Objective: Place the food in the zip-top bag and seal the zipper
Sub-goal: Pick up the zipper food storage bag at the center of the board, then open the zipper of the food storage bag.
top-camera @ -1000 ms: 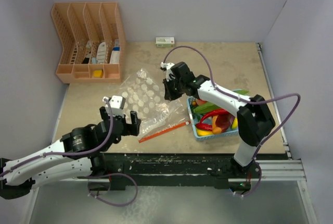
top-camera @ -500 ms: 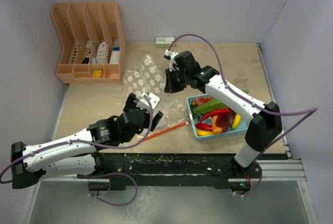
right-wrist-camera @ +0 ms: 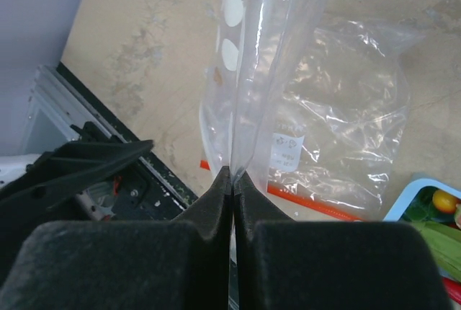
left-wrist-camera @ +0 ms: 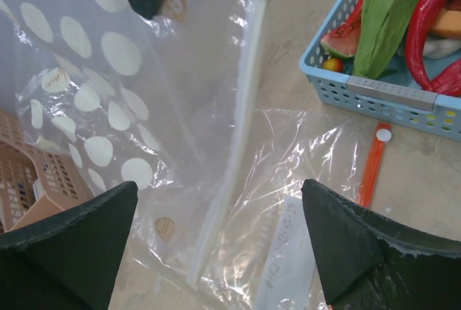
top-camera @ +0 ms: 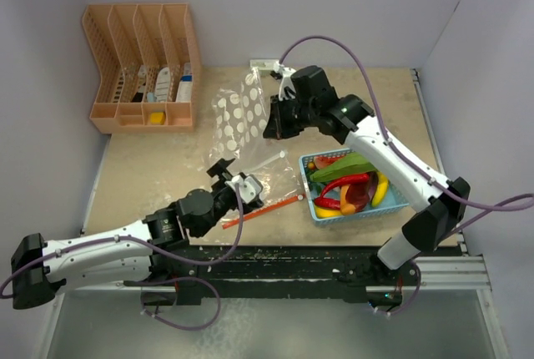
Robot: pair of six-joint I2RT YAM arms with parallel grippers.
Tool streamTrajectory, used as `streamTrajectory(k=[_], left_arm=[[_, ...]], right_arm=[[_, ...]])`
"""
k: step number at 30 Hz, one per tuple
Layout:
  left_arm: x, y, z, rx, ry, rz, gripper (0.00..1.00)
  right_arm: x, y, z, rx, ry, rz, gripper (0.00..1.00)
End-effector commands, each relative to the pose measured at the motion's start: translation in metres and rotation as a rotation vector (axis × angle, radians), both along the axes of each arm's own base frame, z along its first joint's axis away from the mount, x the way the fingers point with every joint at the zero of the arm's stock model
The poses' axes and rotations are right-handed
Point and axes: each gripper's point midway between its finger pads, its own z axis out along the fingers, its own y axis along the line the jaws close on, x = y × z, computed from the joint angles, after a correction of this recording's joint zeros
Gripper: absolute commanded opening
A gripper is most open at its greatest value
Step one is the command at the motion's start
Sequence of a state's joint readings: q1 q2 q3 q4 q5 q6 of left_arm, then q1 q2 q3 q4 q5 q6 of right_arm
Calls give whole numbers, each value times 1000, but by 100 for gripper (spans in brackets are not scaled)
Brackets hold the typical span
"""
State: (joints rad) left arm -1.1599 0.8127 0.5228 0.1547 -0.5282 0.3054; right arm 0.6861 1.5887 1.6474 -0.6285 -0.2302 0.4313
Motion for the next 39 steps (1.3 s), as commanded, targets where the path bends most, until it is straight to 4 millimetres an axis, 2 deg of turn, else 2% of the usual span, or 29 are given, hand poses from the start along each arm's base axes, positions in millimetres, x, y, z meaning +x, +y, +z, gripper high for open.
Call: streamTrajectory(k=[1, 5, 8, 13, 19, 23, 27, 33, 36, 39], left_arm=[[-1, -12, 31, -60, -155, -68, 99], [3, -11, 26, -36, -169, -49, 99], [10, -4, 31, -40, -203, 10, 99], [12, 5, 41, -37, -240, 41, 99], [13, 8, 36, -32, -229, 57, 100], [16, 12, 32, -38, -230, 92, 95], [16, 13, 33, -45, -236, 97, 87], [19, 14, 35, -59, -248, 112, 84], [21, 13, 36, -74, -249, 115, 84], [16, 3, 36, -101, -228, 59, 88]], right_arm=[[-12, -3, 51, 89, -50, 7, 0], [-16, -5, 65, 105, -64, 17, 0], [-19, -7, 69, 106, -71, 21, 0], [-24, -11, 66, 96, -68, 25, 0], [-28, -14, 70, 105, -77, 30, 0], [-30, -15, 73, 111, -83, 33, 0], [-33, -17, 73, 111, -82, 38, 0], [-39, -18, 71, 126, -74, 36, 0], [-40, -20, 71, 131, -70, 30, 0], [-41, -19, 71, 137, -69, 29, 0]])
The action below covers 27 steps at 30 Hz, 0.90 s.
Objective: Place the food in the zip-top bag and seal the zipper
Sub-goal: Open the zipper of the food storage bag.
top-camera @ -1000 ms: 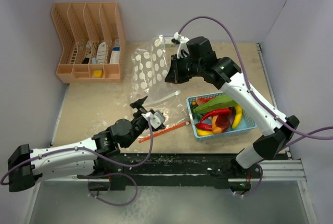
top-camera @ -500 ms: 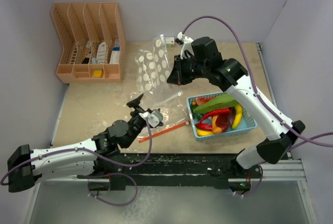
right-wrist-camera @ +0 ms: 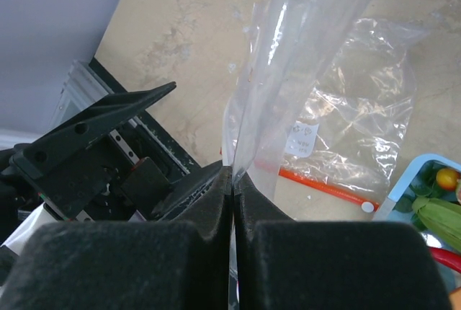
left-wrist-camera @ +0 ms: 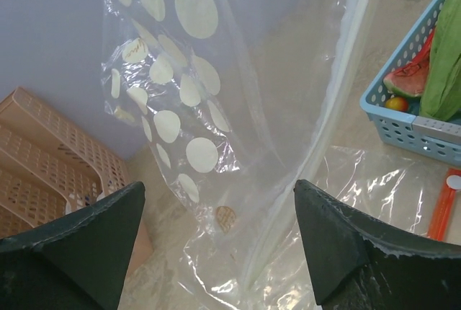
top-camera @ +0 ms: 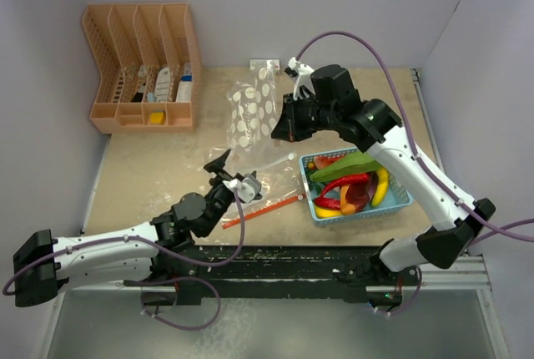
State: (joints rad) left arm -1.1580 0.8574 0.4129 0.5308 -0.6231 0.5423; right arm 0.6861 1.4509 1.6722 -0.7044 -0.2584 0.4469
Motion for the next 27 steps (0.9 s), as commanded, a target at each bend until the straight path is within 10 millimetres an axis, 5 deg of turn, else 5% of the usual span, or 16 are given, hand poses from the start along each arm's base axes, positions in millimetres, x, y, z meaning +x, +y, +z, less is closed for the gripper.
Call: streamTrajectory(k=[1, 12, 27], left_arm=[[-5, -10, 15, -101, -1, -63, 89], [-2, -33, -2, -98, 34, -107, 98], [-16, -25, 26, -139, 21, -174, 99]], right_arm=[[-8, 1, 20, 63, -28, 16, 0], [-3, 1, 24, 66, -39, -3, 0], [-7, 1, 15, 60, -19, 10, 0]])
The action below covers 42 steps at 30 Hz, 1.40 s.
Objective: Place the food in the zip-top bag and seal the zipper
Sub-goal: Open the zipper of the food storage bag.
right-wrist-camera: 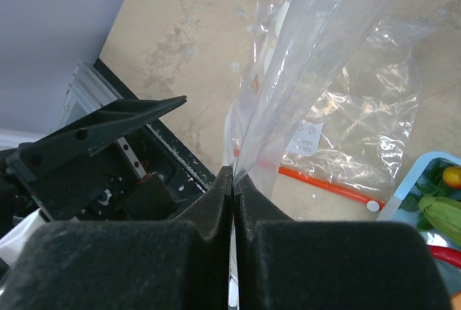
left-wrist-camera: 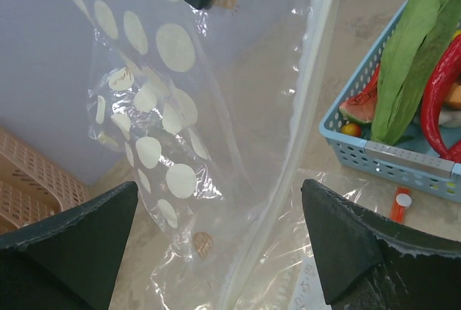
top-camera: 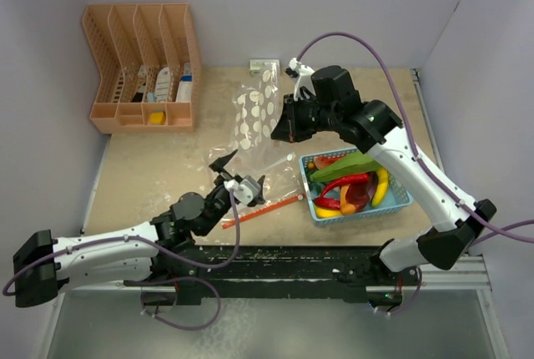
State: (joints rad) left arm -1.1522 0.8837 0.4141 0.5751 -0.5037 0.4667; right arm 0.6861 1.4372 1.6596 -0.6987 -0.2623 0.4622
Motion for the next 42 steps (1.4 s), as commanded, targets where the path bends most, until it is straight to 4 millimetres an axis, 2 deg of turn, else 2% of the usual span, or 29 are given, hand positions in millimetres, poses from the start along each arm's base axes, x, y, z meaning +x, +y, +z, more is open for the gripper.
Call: streamTrajectory(k=[1, 5, 12, 23, 29, 35, 42], left_arm=[[-8, 1, 25, -67, -2, -47, 99], [-2, 8, 22, -63, -1, -10, 99], [7, 5, 11, -61, 5, 20, 98], [18, 14, 22, -94, -34, 74, 97], [17, 17, 21, -105, -17, 63, 96], [11, 12, 22, -112, 5, 16, 97], [22, 21, 19, -101, -2, 99, 96]], right_arm=[[-3, 2, 14, 48, -26, 14, 0], [-1, 2, 15, 48, -35, 5, 0], [0, 2, 19, 56, -46, 6, 0], [-1, 2, 16, 50, -43, 8, 0], [-1, 2, 14, 51, -41, 12, 0], [-2, 2, 11, 47, -38, 12, 0], [-5, 2, 16, 64, -47, 25, 0]])
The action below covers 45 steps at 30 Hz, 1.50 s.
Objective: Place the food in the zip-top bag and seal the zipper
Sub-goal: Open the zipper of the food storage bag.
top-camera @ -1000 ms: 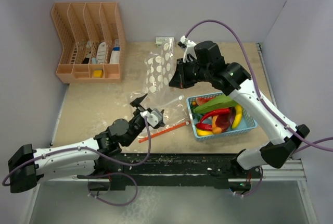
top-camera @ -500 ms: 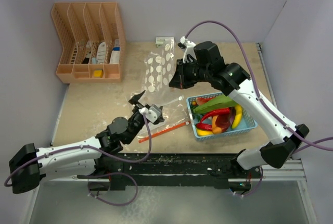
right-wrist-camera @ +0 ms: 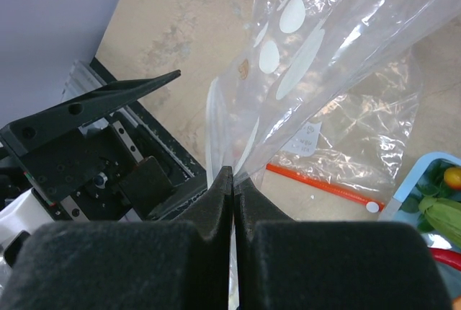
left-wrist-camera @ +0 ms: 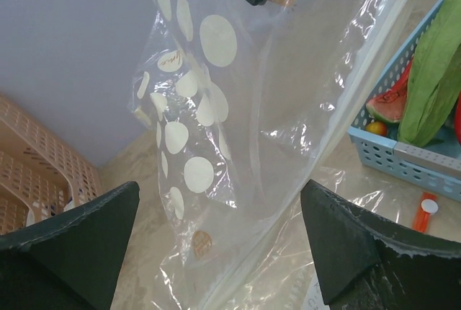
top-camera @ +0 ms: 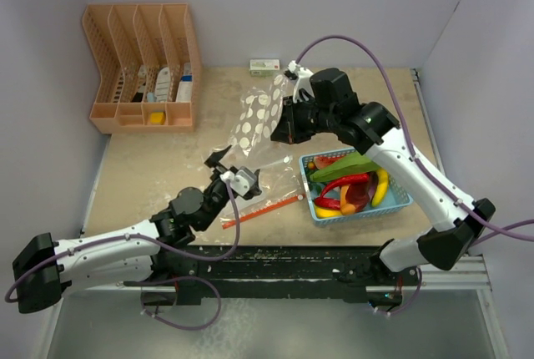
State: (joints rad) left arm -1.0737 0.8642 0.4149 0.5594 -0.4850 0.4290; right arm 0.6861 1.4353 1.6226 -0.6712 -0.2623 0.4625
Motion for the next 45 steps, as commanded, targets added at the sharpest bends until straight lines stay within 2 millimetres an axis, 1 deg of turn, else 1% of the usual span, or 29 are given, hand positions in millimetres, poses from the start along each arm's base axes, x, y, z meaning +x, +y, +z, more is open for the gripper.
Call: streamTrajectory(k=[1, 6, 9, 15, 20, 21, 22, 26, 27, 30, 33, 39, 42, 45], left_arm=[[9, 6, 16, -68, -23, 61, 95], [18, 15, 21, -83, -55, 136, 92], [18, 15, 26, -88, -64, 128, 87], [20, 11, 25, -77, -55, 109, 86], [24, 11, 23, -80, -45, 101, 83], [25, 11, 23, -78, -45, 100, 83], [26, 10, 23, -76, -44, 98, 86], [32, 8, 27, -72, -49, 100, 98], [33, 7, 27, -69, -52, 95, 99], [34, 3, 30, -68, -58, 79, 100], [30, -2, 31, -69, -45, 40, 98], [9, -14, 33, -85, 22, -103, 91], [5, -18, 31, -75, 47, -135, 86], [3, -22, 26, -61, 66, -157, 84]], right_arm=[[-7, 1, 26, 70, -54, 29, 0], [-11, -3, 24, 62, -50, 27, 0], [-12, -4, 22, 61, -48, 29, 0], [-15, -4, 25, 72, -56, 41, 0], [-19, -6, 27, 65, -65, 53, 0], [-20, -7, 27, 63, -69, 60, 0], [-22, -7, 27, 64, -69, 66, 0], [-26, -11, 22, 51, -61, 69, 0], [-27, -11, 21, 49, -59, 72, 0], [-27, -12, 21, 51, -63, 72, 0], [-28, -14, 21, 44, -59, 67, 0], [-28, -17, 30, 30, -84, 72, 0], [-28, -17, 32, 26, -90, 80, 0], [-33, -18, 33, 28, -92, 98, 0]])
